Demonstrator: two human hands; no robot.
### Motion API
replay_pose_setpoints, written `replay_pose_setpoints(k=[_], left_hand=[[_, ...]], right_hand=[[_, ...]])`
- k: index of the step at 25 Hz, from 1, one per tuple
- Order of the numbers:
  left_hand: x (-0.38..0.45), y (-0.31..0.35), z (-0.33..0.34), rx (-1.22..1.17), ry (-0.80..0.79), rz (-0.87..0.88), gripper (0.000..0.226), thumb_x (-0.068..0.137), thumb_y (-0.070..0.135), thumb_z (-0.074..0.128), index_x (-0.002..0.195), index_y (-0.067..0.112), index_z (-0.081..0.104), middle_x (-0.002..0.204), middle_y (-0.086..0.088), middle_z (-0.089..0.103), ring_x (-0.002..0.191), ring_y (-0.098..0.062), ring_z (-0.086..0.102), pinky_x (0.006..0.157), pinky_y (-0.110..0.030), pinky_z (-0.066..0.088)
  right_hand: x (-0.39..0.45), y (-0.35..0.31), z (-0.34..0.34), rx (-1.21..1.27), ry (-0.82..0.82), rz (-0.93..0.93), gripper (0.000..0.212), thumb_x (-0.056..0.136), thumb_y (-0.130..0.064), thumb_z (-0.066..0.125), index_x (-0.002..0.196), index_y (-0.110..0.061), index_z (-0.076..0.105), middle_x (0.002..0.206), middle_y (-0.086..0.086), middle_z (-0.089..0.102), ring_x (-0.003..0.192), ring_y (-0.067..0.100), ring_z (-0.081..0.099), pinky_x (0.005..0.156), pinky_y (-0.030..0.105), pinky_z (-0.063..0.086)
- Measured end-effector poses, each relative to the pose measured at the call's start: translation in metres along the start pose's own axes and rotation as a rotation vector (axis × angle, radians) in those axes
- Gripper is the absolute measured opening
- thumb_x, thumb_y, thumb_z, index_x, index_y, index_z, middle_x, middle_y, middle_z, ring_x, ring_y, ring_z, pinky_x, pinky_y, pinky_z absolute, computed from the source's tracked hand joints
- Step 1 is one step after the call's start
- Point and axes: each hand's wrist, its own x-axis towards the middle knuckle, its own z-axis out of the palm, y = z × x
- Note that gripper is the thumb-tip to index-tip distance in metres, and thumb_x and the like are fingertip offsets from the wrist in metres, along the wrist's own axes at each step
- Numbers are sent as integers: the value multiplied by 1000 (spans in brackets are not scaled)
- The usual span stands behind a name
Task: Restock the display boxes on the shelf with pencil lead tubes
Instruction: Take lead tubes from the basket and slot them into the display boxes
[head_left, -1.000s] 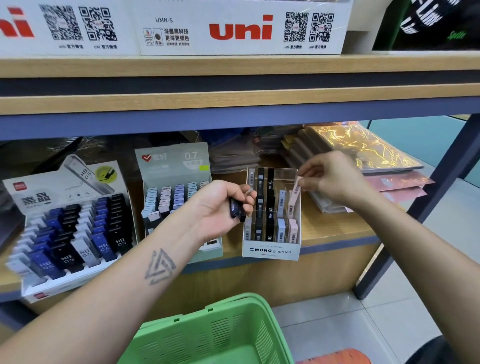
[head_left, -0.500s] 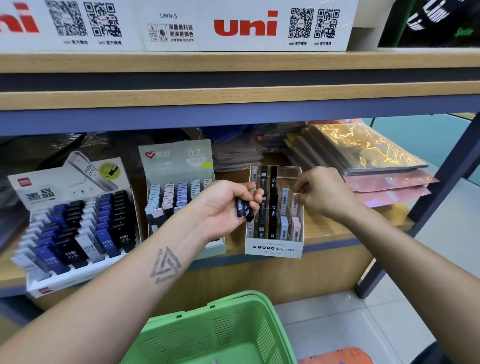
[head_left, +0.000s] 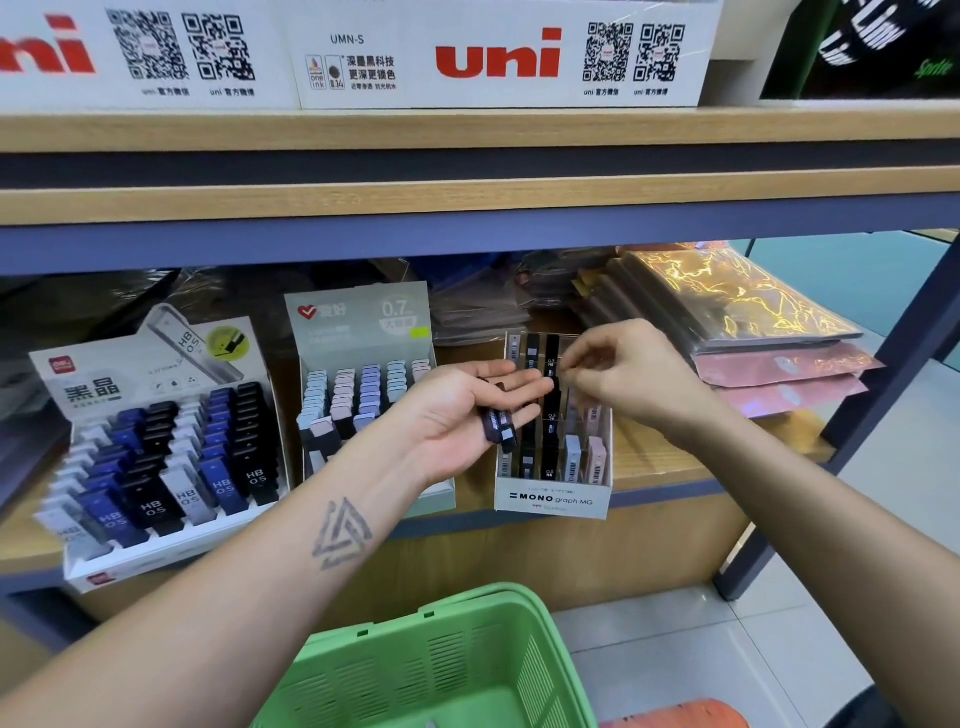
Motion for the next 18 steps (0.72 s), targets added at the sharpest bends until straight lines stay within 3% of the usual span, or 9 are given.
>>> replay_pose_setpoints(k=[2, 5, 8, 11, 13, 15, 16, 18], left_hand=[[3, 0, 0, -14, 21, 49, 51, 86, -29, 40, 131, -7, 48, 123, -27, 66, 114, -34, 67, 98, -43, 53], [7, 0, 0, -58, 42, 106, 50, 87, -29, 36, 130, -6, 51, 123, -25, 67, 110, -31, 69, 92, -40, 55], [8, 3, 0, -114, 15, 143, 48, 89, -27, 34, 127, -6, 53, 126, -26, 65, 113, -33, 67, 95, -43, 55], [8, 9, -5, -60, -2, 150, 43, 93, -23, 35, 126, -5, 54, 126, -28, 64, 115, -38, 66, 98, -50, 53], [7, 13, -8, 101, 66, 122, 39, 95, -20, 36, 124, -4, 55, 119, -28, 67, 105, -34, 71, 88, -48, 59], [5, 13, -9, 228, 139, 49, 34, 96, -17, 38, 124, -5, 54, 101, -24, 71, 75, -24, 71, 61, -32, 59], [3, 13, -8, 257, 159, 10, 32, 96, -15, 39, 123, -7, 52, 91, -21, 69, 60, -17, 61, 47, -23, 50], [1, 15, -8, 268, 155, -46, 22, 93, -6, 45, 113, -6, 54, 79, -14, 61, 49, -10, 42, 36, -17, 29]], right_hand=[[-6, -17, 1, 341, -219, 74, 13, 90, -9, 74, 100, -4, 68, 79, 13, 76, 73, 23, 75, 65, 30, 58], [-11, -28, 12, 391, -411, 109, 31, 86, -8, 78, 107, 2, 58, 83, 20, 76, 79, 30, 76, 66, 30, 61], [-8, -28, 22, 552, -434, 136, 32, 82, 6, 76, 110, 6, 59, 88, 26, 74, 84, 36, 76, 73, 36, 63], [-2, -24, 18, 574, -312, 135, 26, 83, 9, 73, 106, -1, 69, 91, 23, 75, 82, 29, 75, 75, 33, 62], [1, -18, 13, 531, -212, 118, 24, 85, 7, 72, 103, -7, 75, 92, 17, 76, 79, 22, 73, 73, 29, 60], [4, -12, 8, 488, -138, 66, 24, 86, 7, 72, 103, -9, 76, 92, 13, 75, 80, 21, 74, 72, 27, 59], [6, -10, 6, 451, -102, 30, 24, 84, 6, 74, 103, -9, 76, 92, 10, 76, 82, 20, 75, 74, 27, 59], [8, -7, 4, 349, -42, -23, 23, 81, 4, 78, 97, -13, 77, 88, 3, 77, 84, 18, 75, 79, 30, 60]])
